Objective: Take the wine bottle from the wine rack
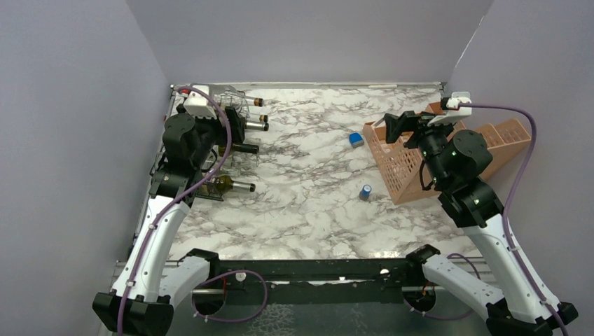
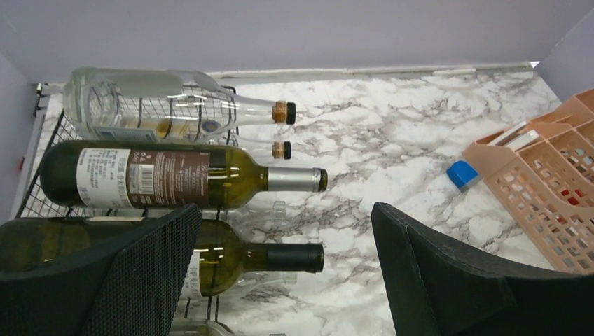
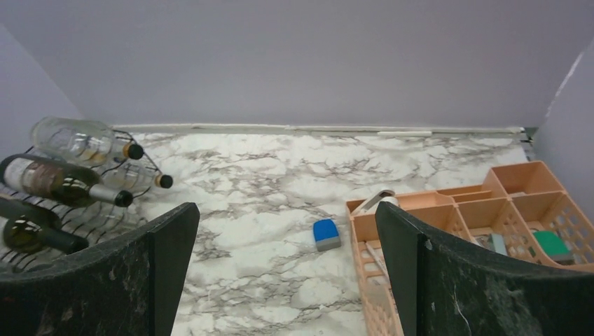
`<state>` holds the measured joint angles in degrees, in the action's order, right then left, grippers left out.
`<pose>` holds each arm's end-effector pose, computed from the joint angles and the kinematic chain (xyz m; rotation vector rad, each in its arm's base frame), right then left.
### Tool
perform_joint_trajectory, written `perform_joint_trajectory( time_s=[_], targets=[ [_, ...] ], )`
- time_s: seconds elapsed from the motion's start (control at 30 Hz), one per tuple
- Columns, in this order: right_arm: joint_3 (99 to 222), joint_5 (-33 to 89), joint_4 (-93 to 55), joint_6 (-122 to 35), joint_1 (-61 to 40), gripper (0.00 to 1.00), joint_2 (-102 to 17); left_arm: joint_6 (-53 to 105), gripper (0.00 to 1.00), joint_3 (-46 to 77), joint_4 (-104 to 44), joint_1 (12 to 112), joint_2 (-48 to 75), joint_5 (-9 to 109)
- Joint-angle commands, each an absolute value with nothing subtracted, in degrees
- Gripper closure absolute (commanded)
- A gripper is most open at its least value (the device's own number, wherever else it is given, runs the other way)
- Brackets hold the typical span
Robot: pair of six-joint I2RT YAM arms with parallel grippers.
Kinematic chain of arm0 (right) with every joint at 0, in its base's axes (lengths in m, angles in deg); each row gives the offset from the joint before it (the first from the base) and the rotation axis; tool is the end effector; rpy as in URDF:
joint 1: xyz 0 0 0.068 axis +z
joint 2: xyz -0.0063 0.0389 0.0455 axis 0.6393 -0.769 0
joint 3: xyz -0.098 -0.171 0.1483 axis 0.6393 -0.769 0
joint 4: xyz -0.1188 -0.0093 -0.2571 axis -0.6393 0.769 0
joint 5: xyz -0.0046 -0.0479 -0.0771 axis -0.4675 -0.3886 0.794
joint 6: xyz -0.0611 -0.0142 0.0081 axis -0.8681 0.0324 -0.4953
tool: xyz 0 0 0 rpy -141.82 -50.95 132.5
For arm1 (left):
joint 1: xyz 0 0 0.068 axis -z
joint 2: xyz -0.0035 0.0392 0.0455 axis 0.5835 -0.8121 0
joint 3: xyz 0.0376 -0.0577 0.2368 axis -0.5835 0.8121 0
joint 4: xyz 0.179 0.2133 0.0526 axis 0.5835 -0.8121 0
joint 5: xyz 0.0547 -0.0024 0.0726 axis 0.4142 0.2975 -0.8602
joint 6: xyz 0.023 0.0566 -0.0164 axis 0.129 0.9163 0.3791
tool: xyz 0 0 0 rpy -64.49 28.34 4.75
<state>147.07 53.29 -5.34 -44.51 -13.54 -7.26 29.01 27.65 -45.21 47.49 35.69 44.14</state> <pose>0.2003 0.0819 0.4229 -0.0197 1.5315 0.2114 0.2551 -0.0551 0.3800 0.0771 1.6912 -0.2975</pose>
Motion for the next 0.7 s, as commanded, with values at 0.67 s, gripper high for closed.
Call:
perform_joint_trajectory(
  time_s=[0.67],
  targets=[
    [146.1,19.4,-7.4,-36.2,-15.8,0.01,-9.6,9.4,0.01,32.0,-67.8,48.9,40.7,37.9]
  ],
)
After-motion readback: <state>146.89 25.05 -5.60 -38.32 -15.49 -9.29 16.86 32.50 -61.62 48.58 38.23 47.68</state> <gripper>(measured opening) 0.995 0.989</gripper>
